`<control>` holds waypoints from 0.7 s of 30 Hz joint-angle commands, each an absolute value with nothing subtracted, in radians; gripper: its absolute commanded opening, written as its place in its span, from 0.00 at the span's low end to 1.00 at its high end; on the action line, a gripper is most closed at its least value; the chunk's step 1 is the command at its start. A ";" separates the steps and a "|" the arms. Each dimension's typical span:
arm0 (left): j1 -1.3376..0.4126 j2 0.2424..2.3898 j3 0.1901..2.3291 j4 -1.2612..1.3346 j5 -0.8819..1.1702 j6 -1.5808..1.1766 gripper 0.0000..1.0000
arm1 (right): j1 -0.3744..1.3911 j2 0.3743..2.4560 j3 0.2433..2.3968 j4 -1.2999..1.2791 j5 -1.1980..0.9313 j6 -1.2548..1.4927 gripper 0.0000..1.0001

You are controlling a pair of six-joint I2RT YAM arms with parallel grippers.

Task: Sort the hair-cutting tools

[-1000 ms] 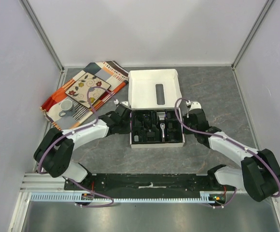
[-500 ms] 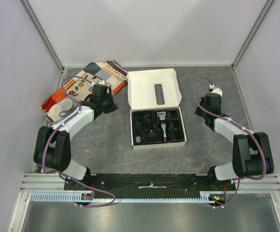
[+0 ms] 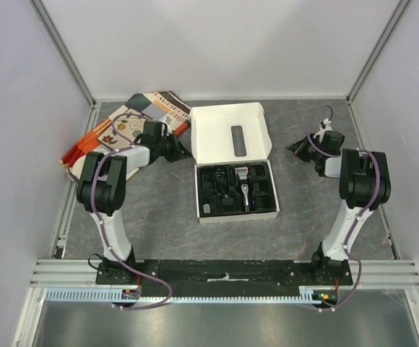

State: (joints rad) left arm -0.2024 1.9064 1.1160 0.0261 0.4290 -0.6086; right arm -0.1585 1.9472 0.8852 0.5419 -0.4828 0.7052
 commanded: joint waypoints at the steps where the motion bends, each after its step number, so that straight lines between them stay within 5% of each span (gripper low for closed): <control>1: -0.192 2.000 1.209 0.133 0.580 -0.624 0.02 | -0.124 2.042 0.995 0.661 -0.682 0.753 0.00; 21: -0.193 2.171 1.382 0.313 0.824 -0.727 0.02 | 0.067 2.278 1.319 0.606 -0.850 0.746 0.00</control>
